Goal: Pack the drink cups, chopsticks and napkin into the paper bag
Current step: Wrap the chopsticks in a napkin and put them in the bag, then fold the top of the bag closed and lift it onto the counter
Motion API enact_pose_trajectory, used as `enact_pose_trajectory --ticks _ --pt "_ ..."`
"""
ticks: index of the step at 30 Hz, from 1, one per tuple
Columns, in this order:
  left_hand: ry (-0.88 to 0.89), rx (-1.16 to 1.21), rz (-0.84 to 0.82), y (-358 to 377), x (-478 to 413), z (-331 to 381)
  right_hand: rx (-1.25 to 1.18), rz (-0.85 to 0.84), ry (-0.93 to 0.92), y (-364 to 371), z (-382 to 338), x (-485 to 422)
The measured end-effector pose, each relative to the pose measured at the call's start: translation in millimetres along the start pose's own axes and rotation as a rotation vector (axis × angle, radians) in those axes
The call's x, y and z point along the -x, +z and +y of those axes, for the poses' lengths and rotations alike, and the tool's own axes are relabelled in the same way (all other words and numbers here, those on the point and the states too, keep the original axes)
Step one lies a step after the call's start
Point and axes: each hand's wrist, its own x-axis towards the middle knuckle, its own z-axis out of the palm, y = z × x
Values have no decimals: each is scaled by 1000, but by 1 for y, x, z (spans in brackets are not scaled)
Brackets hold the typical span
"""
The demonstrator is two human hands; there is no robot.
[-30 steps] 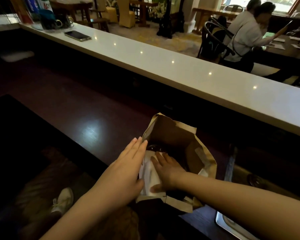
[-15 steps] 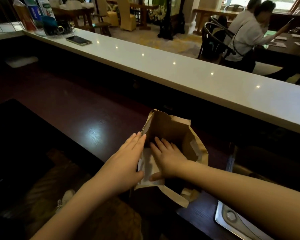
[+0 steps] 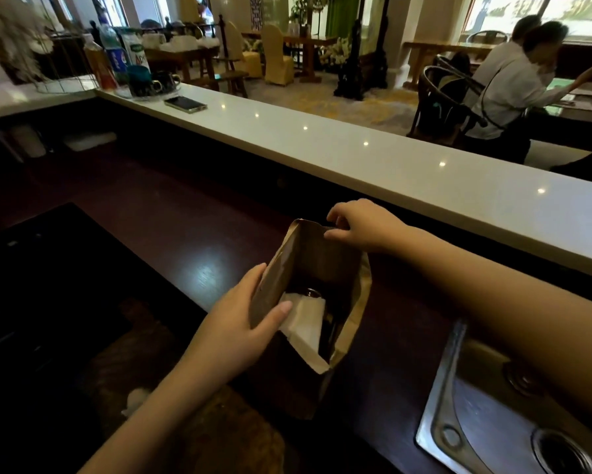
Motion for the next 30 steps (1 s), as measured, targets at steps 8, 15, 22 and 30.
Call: enact_pose_trajectory --ticks 8,15,22,30 --pt "-67 35 121 35 42 4 -241 87 33 16 18 -4" --pt "-8 -23 123 71 55 14 -324 112 193 12 43 10" --pt "109 119 276 79 16 10 -357 125 398 7 77 41" --pt "175 158 100 67 -49 6 -401 117 576 1 123 97"
